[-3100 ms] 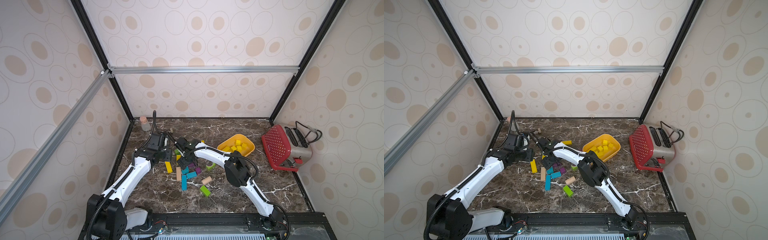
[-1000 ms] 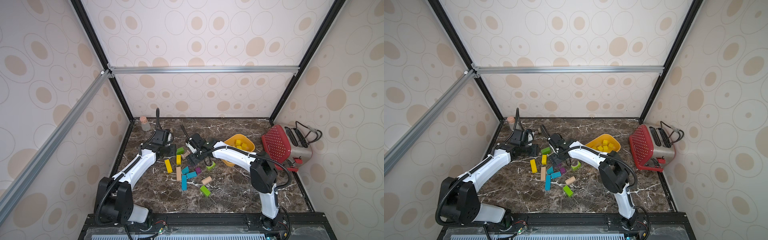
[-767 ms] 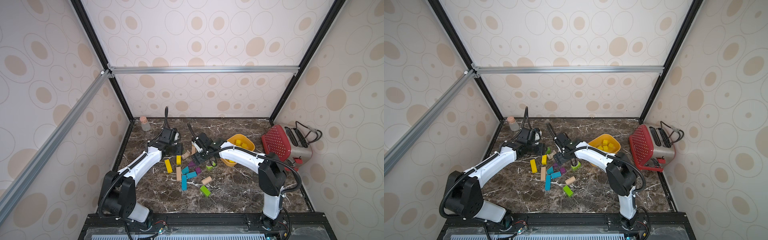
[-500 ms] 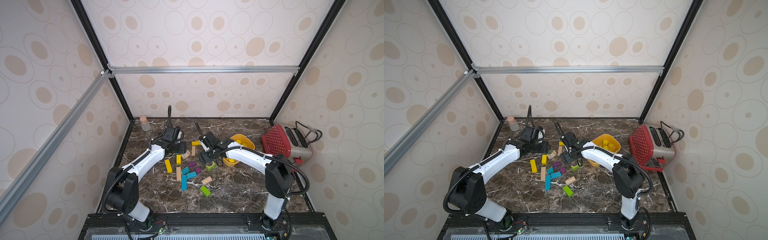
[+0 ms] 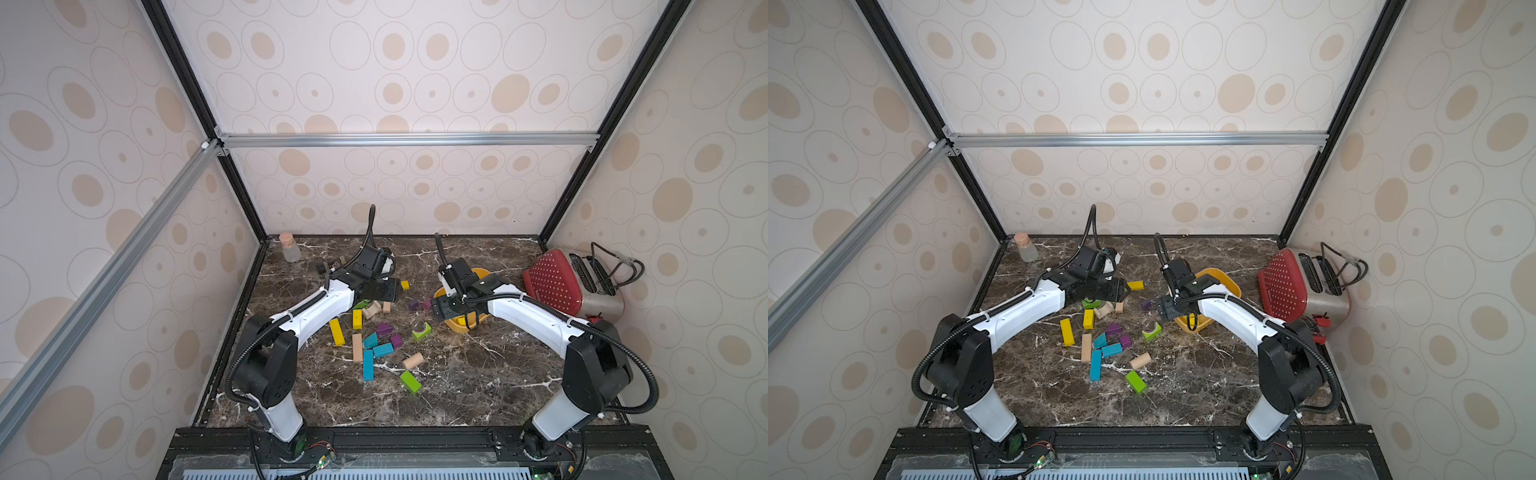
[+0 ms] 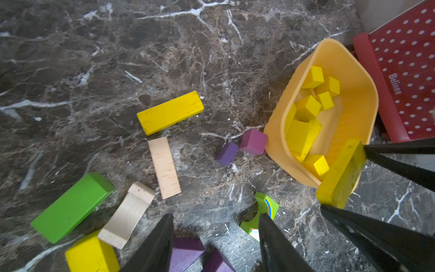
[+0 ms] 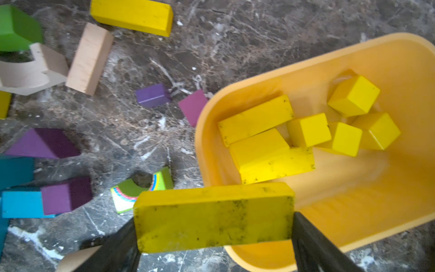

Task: Pick out the yellow building blocks
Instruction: Place the building block in the storage box.

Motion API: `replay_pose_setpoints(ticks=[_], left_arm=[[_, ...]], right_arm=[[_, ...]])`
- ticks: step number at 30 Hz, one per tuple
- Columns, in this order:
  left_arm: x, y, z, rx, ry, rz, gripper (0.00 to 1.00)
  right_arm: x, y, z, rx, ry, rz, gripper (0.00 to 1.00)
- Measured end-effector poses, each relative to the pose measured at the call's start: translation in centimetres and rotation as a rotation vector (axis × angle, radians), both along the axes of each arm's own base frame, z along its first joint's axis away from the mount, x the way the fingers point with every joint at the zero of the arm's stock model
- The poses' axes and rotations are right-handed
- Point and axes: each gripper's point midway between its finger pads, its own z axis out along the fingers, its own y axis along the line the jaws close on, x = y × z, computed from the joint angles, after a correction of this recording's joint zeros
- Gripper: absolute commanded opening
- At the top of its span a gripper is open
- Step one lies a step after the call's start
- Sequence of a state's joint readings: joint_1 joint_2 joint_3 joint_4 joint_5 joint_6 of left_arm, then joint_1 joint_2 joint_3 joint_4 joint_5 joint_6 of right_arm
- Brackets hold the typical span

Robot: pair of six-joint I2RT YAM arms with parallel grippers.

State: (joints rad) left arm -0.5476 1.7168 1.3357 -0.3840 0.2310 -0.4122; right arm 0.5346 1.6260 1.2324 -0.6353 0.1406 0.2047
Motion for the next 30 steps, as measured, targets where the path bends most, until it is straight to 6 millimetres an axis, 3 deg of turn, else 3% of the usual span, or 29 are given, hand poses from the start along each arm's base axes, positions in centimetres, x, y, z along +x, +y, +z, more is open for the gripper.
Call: replay_pose_setpoints(ticks=[10,15,21,23,26,30], left_arm=[[-0.8,-4.2,0.0,-0.044,0.018,-0.098,0.57],[-1.2,-4.9,-0.5,-0.051,0.040,-0.122,0.58],[-1.4,-5.0,-0.6,-0.056,0.048,-0.129,0.58],[-1.4,-5.0,-0.6,-0.056,0.049,-0.130,0.58],[-1.4,-5.0,-0.6,-0.055,0.049,-0.130,0.58],[-1.5,-4.8,-0.8,-0.041,0.050,-0.128,0.58]], right_arm=[[0.4,-4.8,-1.7,-0.036,0.037,-0.116,0.66],[0.9,-6.2,-2.4,-0.046,0.050,-0.147,0.67],[1.3,-7.4,-4.8,-0.077,0.105,-0.174,0.69],[1.7,-7.7,-5.2,-0.084,0.112,-0.178,0.73],[2.3,-8.1,-5.4,-0.093,0.116,-0.186,0.89],[2.6,-8.3,-5.3,-0.092,0.112,-0.195,0.93]])
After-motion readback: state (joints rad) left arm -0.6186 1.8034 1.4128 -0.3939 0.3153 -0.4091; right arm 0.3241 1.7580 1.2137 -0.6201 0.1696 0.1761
